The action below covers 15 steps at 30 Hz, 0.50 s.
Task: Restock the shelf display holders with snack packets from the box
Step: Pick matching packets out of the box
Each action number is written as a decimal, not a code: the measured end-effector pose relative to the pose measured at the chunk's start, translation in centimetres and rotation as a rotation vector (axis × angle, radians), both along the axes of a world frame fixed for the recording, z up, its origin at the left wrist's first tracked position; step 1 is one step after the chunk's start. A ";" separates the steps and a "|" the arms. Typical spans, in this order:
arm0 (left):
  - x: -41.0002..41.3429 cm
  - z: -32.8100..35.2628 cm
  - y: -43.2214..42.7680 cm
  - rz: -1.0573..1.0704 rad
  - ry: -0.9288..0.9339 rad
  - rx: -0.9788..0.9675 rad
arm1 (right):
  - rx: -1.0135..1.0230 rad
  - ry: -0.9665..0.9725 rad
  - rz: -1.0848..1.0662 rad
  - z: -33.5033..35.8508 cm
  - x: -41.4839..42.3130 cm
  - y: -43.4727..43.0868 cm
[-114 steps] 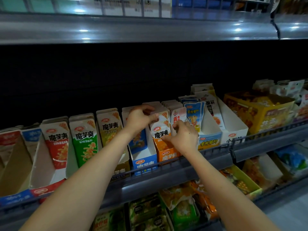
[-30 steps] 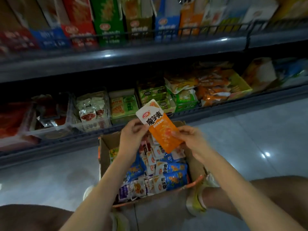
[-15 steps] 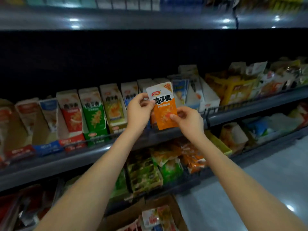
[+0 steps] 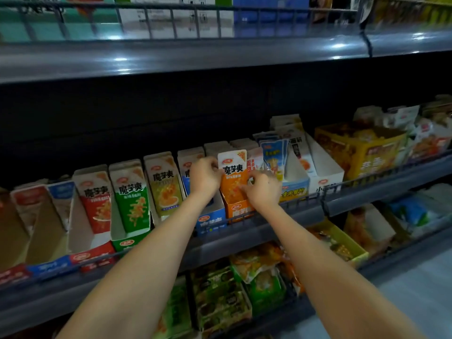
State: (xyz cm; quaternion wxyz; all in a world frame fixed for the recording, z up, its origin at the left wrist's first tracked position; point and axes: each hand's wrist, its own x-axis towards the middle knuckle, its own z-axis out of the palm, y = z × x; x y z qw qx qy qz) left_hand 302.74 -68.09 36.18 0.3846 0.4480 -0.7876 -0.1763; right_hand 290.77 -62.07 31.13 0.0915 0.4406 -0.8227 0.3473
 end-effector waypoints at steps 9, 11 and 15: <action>0.9 -1.5 -0.3 0.043 0.054 0.033 | -0.125 -0.057 0.055 -0.6 0.1 0.4; 1.3 -1.4 -0.1 0.028 0.067 0.035 | -0.150 -0.085 0.075 -0.5 0.3 1.0; 3.0 -1.1 1.7 -0.046 0.140 0.013 | -0.262 -0.135 0.131 -0.4 2.1 4.7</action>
